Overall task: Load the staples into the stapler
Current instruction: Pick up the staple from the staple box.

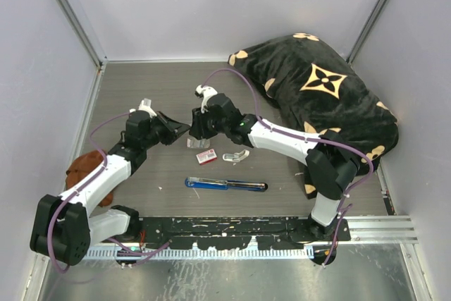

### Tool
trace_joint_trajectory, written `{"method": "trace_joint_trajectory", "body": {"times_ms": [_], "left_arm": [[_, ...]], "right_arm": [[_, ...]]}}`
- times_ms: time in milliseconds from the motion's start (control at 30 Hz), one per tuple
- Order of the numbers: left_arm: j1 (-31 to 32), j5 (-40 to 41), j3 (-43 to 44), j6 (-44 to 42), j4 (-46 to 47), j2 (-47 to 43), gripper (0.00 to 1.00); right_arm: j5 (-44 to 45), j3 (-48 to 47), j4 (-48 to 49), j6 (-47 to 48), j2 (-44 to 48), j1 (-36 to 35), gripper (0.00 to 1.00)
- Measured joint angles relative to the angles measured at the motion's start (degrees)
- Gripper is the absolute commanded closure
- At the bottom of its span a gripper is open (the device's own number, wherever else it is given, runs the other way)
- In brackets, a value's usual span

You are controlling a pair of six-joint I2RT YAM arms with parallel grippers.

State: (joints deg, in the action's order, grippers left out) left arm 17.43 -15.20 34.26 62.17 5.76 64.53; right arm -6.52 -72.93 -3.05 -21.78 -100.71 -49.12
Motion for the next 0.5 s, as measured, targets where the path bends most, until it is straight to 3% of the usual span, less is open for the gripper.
{"method": "trace_joint_trajectory", "body": {"times_ms": [267, 333, 433, 500], "left_arm": [[0.0, 0.0, -0.04, 0.0, -0.11, -0.33, 0.91], [-0.04, 0.0, -0.09, -0.02, -0.09, -0.5, 0.8], [-0.09, -0.04, -0.11, -0.37, -0.09, -0.74, 0.48], [-0.11, 0.02, -0.07, -1.22, -0.46, -0.85, 0.37]], "right_arm": [[-0.61, -0.59, 0.2, 0.35, -0.35, -0.04, 0.86], [-1.05, -0.59, 0.44, 0.37, -0.35, -0.04, 0.88], [-1.84, -0.59, 0.9, 0.46, -0.35, -0.04, 0.9], [-2.29, -0.52, 0.94, 0.72, -0.28, -0.04, 0.9]]}}
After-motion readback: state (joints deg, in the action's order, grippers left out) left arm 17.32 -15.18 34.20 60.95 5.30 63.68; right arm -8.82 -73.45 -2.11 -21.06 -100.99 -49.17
